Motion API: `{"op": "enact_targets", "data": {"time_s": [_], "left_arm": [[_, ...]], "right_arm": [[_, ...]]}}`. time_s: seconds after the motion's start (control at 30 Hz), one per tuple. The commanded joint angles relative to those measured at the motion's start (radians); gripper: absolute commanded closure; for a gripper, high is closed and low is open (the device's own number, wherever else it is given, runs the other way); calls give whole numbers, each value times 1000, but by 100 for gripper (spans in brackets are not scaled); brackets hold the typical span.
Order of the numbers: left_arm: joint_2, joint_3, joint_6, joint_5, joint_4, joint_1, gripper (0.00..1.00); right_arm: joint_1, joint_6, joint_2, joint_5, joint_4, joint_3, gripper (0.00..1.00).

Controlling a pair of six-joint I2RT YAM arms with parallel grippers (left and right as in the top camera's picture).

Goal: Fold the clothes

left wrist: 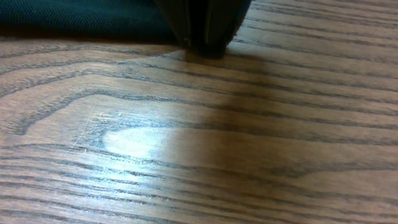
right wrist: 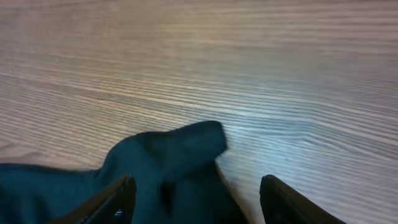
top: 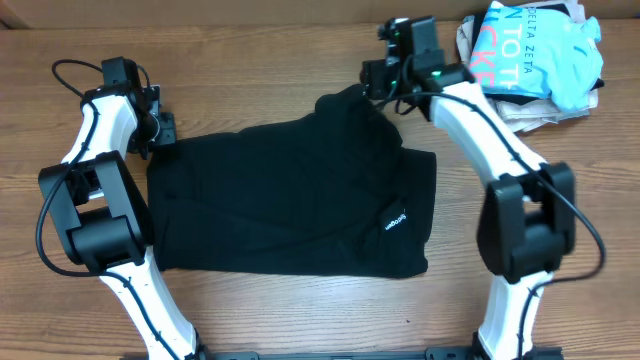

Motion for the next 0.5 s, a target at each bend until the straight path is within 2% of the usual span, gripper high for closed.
{"op": "enact_targets", "data": {"time_s": [0.0,0.17,0.3,0.47], "left_arm": [[50,-10,-27,13,-31,-5,96],[50,-10,-27,13,-37,-5,96],[50,-10,-27,13,-36,-5,96],[50,-10,-27,13,-35,-5,96]], "right_arm": [[6,0,64,-2,38,8,33],[6,0,137,-9,100,8,33],[6,25,189,-100,172,8,33],[6,53,224,-61,232,8,34]]}}
